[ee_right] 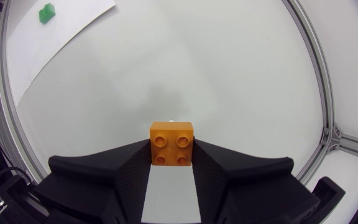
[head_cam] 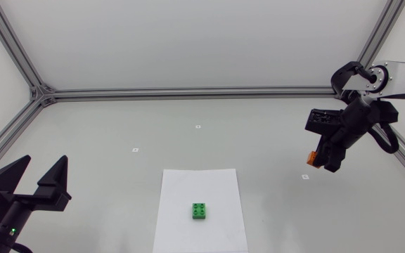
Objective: Pick up the orange 2x2 brick with the right arm and stack it on top of the green 2x2 brick in the center
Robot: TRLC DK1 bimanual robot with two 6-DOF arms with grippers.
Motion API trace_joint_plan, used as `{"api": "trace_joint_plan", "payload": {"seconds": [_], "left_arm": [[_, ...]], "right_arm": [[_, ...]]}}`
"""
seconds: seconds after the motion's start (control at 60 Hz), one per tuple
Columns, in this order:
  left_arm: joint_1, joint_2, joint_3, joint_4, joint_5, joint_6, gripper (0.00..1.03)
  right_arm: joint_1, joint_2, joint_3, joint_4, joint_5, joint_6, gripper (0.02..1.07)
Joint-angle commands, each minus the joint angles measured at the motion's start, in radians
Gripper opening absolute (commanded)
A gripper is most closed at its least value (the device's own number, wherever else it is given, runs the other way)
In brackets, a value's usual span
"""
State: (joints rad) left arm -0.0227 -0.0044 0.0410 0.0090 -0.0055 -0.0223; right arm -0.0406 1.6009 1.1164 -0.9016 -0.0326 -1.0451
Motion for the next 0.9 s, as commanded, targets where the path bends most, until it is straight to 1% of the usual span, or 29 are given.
{"api": "trace_joint_plan", "payload": {"seconds": [0.0, 0.217, 0.333, 0.65, 0.883], "left_arm": [[0.003, -0.008, -0.041, -0.015, 0.004, 0.013, 0.99], [0.003, -0.008, -0.041, -0.015, 0.004, 0.013, 0.99], [0.003, -0.008, -0.041, -0.014, 0.006, 0.013, 0.99], [0.003, -0.008, -0.041, -0.015, 0.004, 0.013, 0.99], [0.003, -0.008, -0.041, -0.015, 0.004, 0.012, 0.99]], "right_arm": [[0.044, -0.067, -0.047, -0.042, -0.004, -0.012, 0.08], [0.209, -0.219, -0.072, -0.145, -0.001, 0.063, 0.08], [0.308, -0.257, -0.081, -0.169, 0.0, 0.119, 0.08], [0.568, -0.225, -0.073, -0.174, -0.001, 0.286, 0.08], [0.711, -0.139, -0.047, -0.126, -0.001, 0.381, 0.08]]}}
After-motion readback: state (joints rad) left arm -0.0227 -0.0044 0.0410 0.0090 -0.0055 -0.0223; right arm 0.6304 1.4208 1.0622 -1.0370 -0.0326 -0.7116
